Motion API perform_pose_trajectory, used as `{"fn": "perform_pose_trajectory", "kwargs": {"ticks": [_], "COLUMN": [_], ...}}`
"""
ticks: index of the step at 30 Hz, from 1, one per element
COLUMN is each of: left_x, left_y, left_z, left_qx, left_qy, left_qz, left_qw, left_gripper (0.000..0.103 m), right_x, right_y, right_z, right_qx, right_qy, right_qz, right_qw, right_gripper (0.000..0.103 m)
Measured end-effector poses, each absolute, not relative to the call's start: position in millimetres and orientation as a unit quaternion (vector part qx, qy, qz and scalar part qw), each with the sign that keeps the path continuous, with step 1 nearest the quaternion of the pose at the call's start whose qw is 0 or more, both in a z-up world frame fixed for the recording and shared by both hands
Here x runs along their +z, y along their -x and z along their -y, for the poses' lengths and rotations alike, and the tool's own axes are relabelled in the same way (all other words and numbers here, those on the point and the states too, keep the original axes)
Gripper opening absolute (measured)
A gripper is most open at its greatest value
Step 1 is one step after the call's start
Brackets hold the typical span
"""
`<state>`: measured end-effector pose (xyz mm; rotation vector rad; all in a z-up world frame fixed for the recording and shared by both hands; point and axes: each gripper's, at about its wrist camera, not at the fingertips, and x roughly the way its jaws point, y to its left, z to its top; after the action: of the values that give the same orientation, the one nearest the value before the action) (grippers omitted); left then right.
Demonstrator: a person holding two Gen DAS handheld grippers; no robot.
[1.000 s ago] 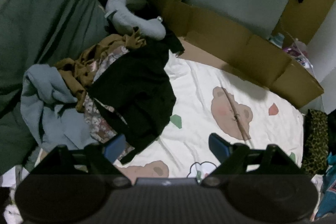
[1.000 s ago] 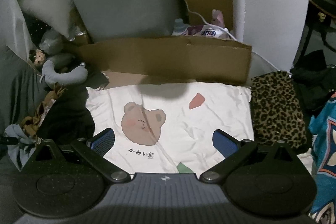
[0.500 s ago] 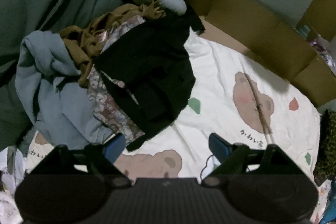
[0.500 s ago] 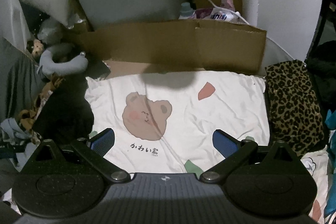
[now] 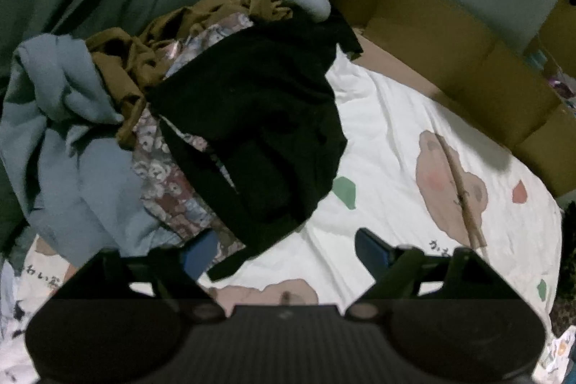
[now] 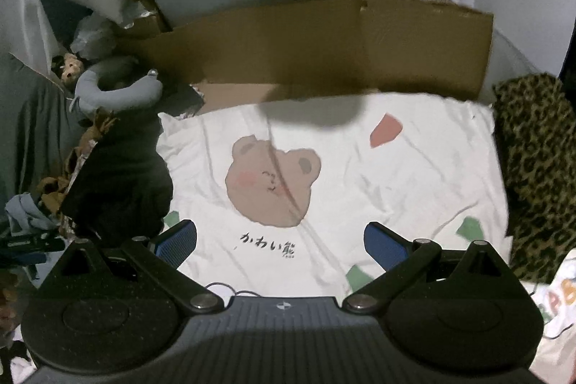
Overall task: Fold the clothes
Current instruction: 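Move the left tool toward the black garment on the clothes pile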
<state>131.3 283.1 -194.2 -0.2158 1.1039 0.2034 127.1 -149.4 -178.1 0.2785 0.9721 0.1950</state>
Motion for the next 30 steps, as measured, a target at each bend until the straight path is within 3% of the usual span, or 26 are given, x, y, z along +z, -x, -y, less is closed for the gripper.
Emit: {"fn": "perform_pose_trajectory", "kwargs": {"ticks": [14, 18, 24, 29, 30], "left_x": [-231.5, -240.6, -255.3, -269.5, -272.0], "left_y": [-157.3, -168.3, -185.2, -200.0, -201.6], "left_z": [-313.8, -328.2, -341.1, -347.5, -348.4], "left_qx": [0.109, 0.100, 0.086, 0.094, 0.094], "left_qy": [0.089, 0.102, 0.107, 0.102, 0.103], "left_qz": [-0.470, -0.460, -0.460, -0.462, -0.463], "left_qw": [0.871, 0.877, 0.877, 0.876, 0.875], "left_gripper": [0.082, 0.089, 0.090, 0.090, 0.086], "right_x": [-243.5, -260.3, -272.0, -282.3, -285.1], "right_y": [-118.1, -118.3, -120.1, -123.8, -124.1], "right_z": [132.4, 128.8, 120.9, 121.2, 120.8], "right_qx": [0.098, 0.097, 0.099, 0.091, 0.091], "right_qy": [-0.140, -0.140, -0.139, -0.157, -0.157], "right_qz": [-0.489, -0.498, -0.496, -0.498, -0.500], "right_qw": [0.855, 0.850, 0.851, 0.848, 0.847], "right_gripper": [0.101, 0.101, 0.101, 0.101, 0.101]}}
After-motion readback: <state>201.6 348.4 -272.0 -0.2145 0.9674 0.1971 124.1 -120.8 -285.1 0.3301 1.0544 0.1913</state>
